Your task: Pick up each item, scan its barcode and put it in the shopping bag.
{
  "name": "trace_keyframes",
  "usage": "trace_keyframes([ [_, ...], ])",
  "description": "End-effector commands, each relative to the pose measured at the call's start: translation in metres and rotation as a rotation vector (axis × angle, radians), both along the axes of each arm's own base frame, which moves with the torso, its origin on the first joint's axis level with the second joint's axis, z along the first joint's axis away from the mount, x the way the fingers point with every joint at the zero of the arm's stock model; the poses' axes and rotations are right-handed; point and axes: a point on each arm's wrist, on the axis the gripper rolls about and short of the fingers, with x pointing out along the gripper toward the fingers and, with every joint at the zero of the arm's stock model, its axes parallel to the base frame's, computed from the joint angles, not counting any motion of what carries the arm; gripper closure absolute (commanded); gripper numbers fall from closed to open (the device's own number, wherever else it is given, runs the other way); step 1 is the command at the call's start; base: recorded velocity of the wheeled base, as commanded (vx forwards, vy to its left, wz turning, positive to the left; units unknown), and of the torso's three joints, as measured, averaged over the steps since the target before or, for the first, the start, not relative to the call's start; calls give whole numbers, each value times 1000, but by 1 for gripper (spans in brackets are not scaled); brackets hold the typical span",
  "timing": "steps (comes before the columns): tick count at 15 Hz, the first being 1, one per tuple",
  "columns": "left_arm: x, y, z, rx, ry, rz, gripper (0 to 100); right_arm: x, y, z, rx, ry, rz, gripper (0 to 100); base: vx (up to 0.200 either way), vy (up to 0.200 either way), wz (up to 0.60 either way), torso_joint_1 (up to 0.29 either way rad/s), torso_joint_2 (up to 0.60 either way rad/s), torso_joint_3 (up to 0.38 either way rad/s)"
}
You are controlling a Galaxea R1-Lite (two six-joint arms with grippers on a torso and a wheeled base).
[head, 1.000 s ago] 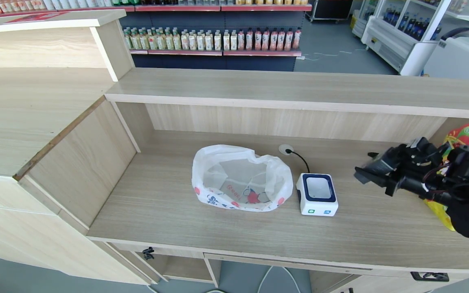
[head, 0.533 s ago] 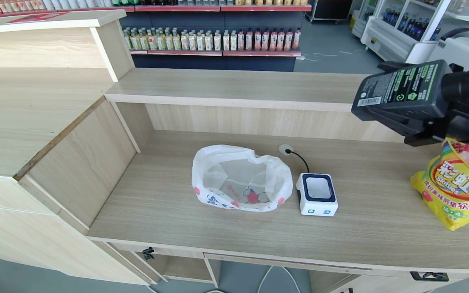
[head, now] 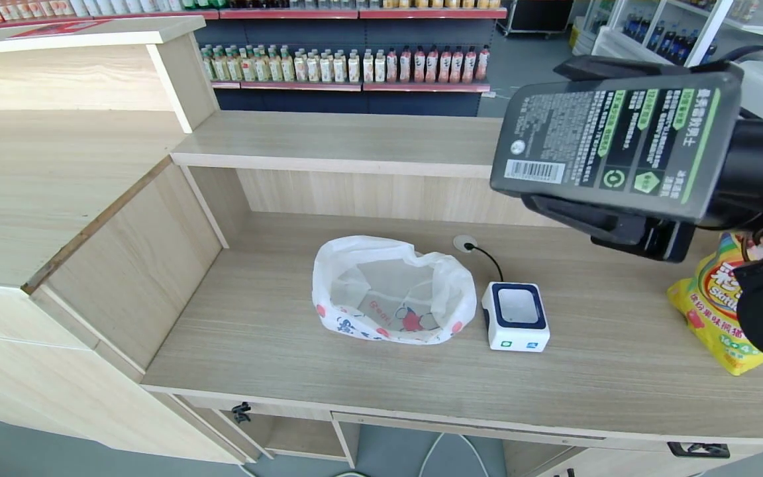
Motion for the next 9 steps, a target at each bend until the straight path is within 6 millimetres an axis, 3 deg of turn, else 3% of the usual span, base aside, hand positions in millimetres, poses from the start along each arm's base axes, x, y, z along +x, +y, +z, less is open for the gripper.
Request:
trace_keyframes([
  [1, 0, 0, 0, 0, 0, 0, 0, -5, 31, -12, -14, 16, 98, 100, 0, 0, 0, 0, 0, 0],
  [5, 0, 0, 0, 0, 0, 0, 0, -15, 63, -26, -36, 45, 203, 100, 0, 0, 0, 0, 0, 0],
  [9, 0, 0, 0, 0, 0, 0, 0, -20, 77, -37, -53, 67, 245, 100, 0, 0, 0, 0, 0, 0],
])
